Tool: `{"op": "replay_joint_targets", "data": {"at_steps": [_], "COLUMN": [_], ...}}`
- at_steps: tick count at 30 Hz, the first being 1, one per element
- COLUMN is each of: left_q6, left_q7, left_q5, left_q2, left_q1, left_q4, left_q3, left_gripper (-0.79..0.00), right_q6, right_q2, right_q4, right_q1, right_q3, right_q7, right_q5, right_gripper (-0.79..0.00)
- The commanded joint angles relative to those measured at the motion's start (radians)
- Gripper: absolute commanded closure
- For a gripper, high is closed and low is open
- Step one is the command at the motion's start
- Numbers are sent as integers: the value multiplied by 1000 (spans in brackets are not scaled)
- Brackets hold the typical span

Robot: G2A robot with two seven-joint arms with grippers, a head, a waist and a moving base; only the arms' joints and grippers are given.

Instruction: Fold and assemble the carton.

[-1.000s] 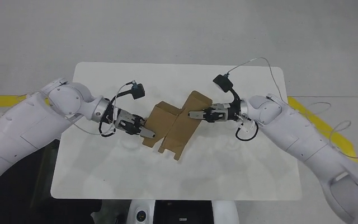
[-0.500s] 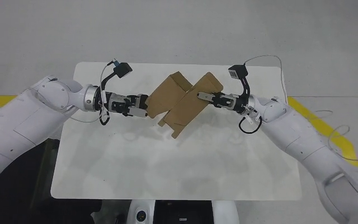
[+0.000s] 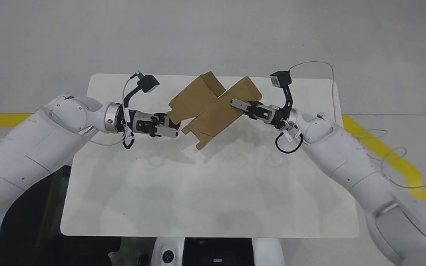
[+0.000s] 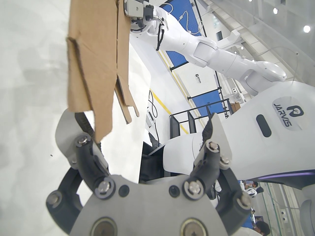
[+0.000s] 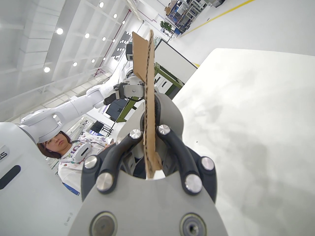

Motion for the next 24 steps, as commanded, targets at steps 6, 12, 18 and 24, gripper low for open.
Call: {"op": "replay_joint_targets", "data": {"at_steps": [6,12,18,24], "left_q6": [12,13,13,27], "left_q7": [-11,-13,-13,-27], "left_q5": [4,10,2,3], "left_q2": [5,15,23,26], "left_q1": [17,35,57,75], "left_q4": [-24,-51,-66,-81], "left_q3": [-41,-80,-117,-146], "left_gripper": [-785,-785,-785,-785], "right_q6": [5,8,12,13], "right_q2": [-18,-32,-44,-55], "right_q4": [23,37,50,61], "right_q1": [-16,-26,-30,-35], "right_q3": [25,44,62,82], "right_q7": [-18,-6,11,24], "right_q5": [-43,-50,-61,-71], "right_gripper": [0,0,0,0]}}
